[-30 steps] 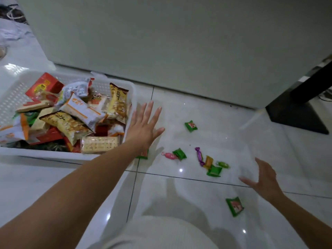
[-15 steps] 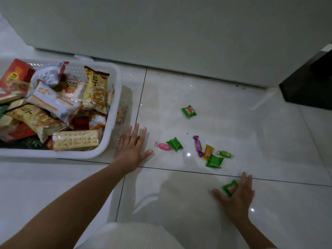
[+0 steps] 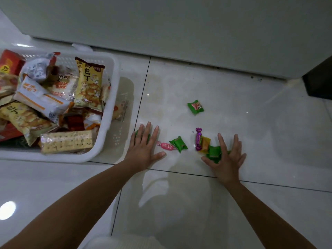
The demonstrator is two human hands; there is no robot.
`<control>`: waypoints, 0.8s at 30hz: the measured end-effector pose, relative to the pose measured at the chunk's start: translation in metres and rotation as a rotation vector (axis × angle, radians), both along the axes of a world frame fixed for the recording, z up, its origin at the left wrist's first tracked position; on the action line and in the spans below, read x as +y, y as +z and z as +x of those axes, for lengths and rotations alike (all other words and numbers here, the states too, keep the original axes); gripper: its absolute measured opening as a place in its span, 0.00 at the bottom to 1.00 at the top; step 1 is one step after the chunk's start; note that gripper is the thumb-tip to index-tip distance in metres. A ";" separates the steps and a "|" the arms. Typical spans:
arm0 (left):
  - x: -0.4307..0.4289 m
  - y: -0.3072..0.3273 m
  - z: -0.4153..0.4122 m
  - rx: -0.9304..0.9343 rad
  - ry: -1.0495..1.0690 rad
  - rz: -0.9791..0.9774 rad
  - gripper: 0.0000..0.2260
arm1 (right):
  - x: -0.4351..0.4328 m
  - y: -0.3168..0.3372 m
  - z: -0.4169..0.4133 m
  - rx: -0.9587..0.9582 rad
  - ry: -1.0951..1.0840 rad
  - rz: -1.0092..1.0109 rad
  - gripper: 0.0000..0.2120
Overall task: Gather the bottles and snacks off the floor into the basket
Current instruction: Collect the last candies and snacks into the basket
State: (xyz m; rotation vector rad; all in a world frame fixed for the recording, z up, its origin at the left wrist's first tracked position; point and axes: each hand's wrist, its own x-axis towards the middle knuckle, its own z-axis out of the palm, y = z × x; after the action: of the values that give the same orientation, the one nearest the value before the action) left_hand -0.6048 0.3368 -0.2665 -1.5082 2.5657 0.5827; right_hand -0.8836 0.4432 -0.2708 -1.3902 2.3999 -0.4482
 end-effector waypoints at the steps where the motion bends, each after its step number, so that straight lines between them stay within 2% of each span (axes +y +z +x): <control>1: -0.001 0.000 -0.003 0.006 -0.015 -0.002 0.42 | -0.005 0.001 0.000 0.015 0.022 0.016 0.46; 4: -0.002 0.000 -0.011 0.013 -0.063 -0.003 0.42 | -0.017 0.001 0.000 0.041 0.092 0.069 0.44; 11: -0.004 0.000 -0.023 0.021 -0.135 0.001 0.44 | -0.027 0.000 0.006 0.233 0.373 0.197 0.42; 16: -0.005 0.000 -0.033 0.045 -0.151 -0.004 0.44 | -0.042 0.003 0.011 0.272 0.453 0.182 0.44; 20: -0.007 0.002 -0.038 0.059 -0.171 -0.016 0.43 | -0.048 0.001 0.013 0.309 0.495 0.212 0.35; 24: -0.007 0.002 -0.040 0.052 -0.183 -0.018 0.44 | -0.038 0.001 0.015 0.301 0.472 0.170 0.33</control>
State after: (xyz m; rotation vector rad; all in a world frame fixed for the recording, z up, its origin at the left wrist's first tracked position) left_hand -0.6448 0.3294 -0.2646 -1.2604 2.7162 0.5840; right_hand -0.8689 0.4053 -0.2698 -1.9769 2.1465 0.0905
